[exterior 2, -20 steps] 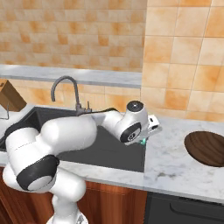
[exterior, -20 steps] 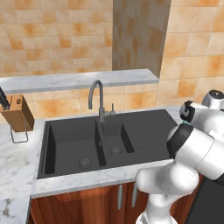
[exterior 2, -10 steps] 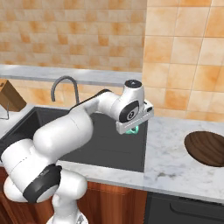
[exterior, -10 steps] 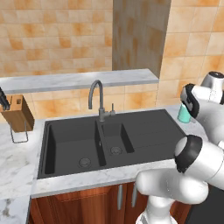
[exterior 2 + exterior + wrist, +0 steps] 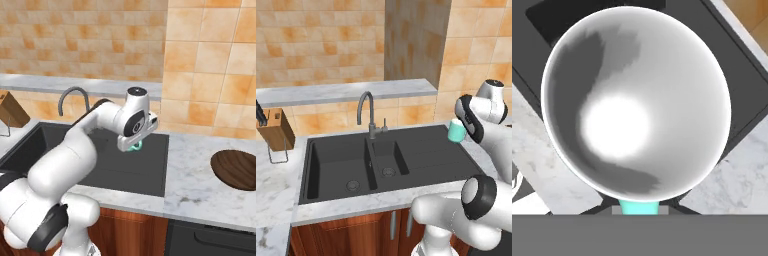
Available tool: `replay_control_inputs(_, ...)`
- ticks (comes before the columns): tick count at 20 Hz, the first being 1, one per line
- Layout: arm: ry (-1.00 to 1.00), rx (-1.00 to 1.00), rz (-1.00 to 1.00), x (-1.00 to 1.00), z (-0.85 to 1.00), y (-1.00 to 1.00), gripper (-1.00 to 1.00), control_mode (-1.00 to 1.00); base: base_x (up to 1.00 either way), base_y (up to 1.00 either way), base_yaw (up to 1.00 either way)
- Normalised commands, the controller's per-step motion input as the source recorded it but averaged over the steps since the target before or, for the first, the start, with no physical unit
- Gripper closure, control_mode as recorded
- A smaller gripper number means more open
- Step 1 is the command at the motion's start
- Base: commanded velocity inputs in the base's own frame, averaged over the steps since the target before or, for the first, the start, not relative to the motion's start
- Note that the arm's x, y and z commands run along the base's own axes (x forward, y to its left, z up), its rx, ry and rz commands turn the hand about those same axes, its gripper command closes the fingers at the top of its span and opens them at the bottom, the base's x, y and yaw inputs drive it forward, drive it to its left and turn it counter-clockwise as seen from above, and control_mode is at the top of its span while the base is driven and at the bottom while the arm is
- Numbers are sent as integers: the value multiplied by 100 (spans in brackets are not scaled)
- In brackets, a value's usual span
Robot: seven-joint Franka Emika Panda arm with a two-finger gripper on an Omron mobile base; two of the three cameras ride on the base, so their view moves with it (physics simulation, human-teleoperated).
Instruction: Pick the mug and place it in the sink. Pick the bowl and place it in the open cabinet and then close the cabinet.
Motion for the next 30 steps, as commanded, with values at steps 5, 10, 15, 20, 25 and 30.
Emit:
replay_control_inputs(5,0,0,9,0,0,98,100,-100,0,0,0)
replay_control_inputs(10,0,0,7,0,0,100,100,-100,0,0,0)
replay_control_inputs(15,0,-1,0,0,0,100,100,-100,0,0,0)
replay_control_inputs(20,0,0,0,0,0,100,100,-100,0,0,0)
replay_control_inputs(25,0,0,0,0,0,100,100,-100,0,0,0)
replay_control_inputs(30,0,0,0,0,-2,94,100,-100,0,0,0)
